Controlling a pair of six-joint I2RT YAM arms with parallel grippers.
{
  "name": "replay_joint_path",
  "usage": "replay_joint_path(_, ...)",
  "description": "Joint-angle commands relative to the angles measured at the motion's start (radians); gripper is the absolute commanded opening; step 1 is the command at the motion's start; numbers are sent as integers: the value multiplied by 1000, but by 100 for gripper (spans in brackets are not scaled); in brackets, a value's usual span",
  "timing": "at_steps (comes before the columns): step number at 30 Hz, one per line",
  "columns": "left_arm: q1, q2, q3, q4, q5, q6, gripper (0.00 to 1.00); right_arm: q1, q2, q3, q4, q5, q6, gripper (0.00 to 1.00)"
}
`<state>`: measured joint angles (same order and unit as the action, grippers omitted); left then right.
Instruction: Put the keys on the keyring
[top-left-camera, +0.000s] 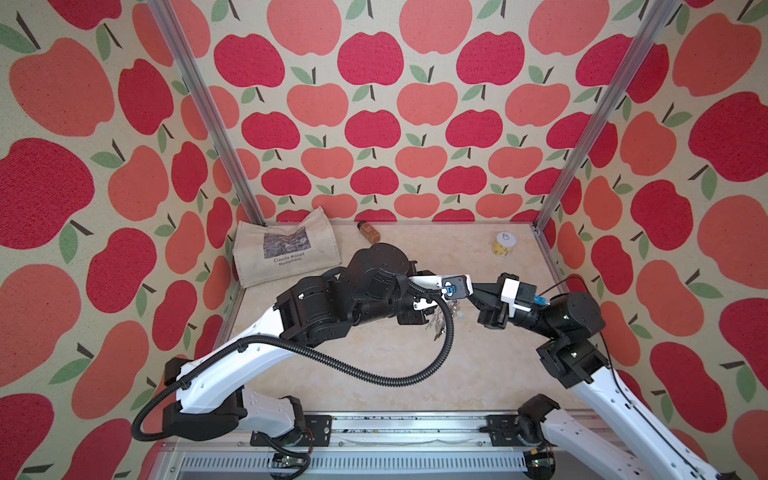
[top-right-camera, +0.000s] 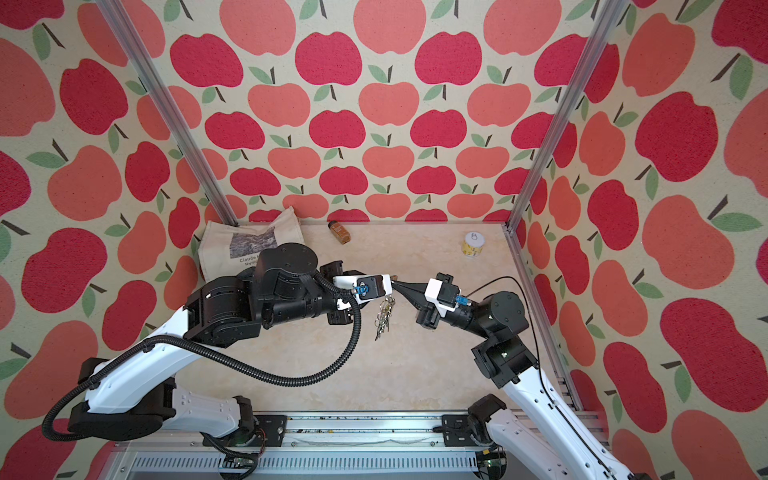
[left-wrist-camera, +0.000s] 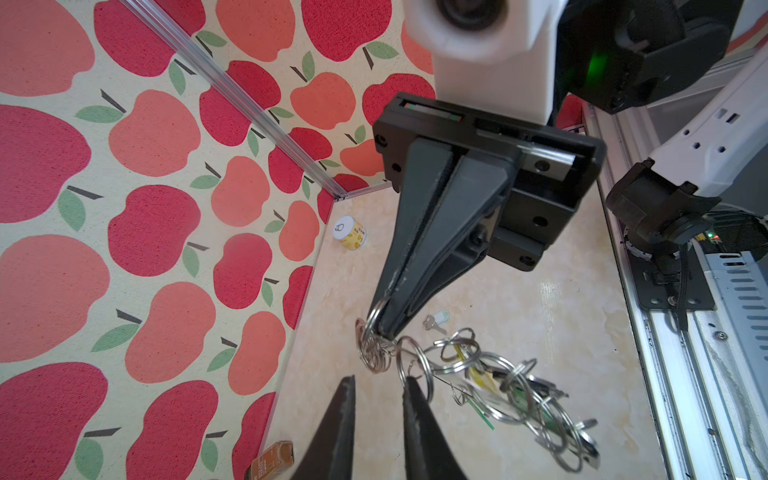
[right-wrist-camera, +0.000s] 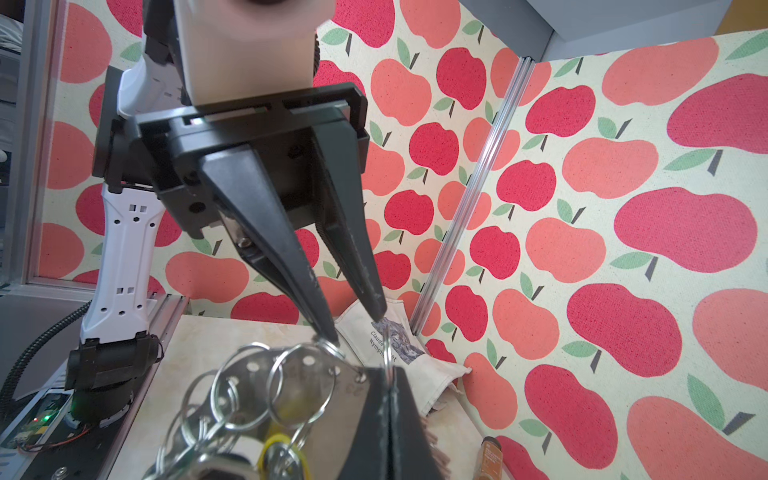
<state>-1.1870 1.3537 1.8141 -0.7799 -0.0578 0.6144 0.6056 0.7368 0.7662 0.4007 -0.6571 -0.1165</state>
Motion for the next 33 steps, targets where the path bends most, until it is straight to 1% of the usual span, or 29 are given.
replay_joint_path(1,3,-18,-16,16,21,-22,23,-8,-7,6,79,-29,44,0)
replay_joint_path(6,5,-29,-29,59,19,-6,22,-8,-8,11,69,-44,49,0)
replay_joint_path(13,6,-39,-40,91,29,-4,17,-8,-4,19,52,-59,47,0)
replay_joint_path(20,5,-25,-33,78,60,-12,14,-8,-1,24,56,-62,47,0)
replay_joint_path(33,5,-9,-38,69,58,-6,14,-7,-2,28,63,-72,58,0)
